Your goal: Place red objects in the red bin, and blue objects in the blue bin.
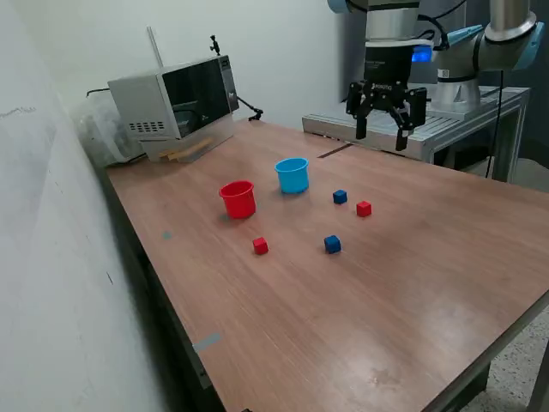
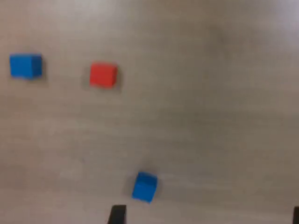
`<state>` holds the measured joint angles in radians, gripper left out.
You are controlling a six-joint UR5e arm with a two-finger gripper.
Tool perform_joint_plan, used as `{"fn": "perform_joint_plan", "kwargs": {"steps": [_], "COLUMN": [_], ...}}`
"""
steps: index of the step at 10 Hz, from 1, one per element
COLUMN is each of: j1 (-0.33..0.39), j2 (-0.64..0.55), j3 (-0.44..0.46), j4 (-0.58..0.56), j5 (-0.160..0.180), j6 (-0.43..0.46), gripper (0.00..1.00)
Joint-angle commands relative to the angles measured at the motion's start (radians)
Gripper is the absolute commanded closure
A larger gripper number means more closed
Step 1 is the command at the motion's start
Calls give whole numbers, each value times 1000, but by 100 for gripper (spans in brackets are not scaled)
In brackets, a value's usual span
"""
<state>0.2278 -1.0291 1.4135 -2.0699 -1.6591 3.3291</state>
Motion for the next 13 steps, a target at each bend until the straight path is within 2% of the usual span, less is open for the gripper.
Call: {"fn": "perform_joint_plan", "kwargs": {"steps": [1,2,3,4,6,7,10,13], "j1": [-18,-19,-19,-19,-27,-50,-183,-214], "j2": [170,220,277,311,357,383,389,399], "j3": [-169,-215,-279,-318,-353,-376,-376,-349], "j4": [-48,-52,-58,-82,-90,-93,-93,-104], "j5": [-56,-60,-89,-102,-108,-123,-128,-126], "j6": [1,1,3,3,13,18,29,29], "gripper": [0,0,0,0,0,0,0,0]}}
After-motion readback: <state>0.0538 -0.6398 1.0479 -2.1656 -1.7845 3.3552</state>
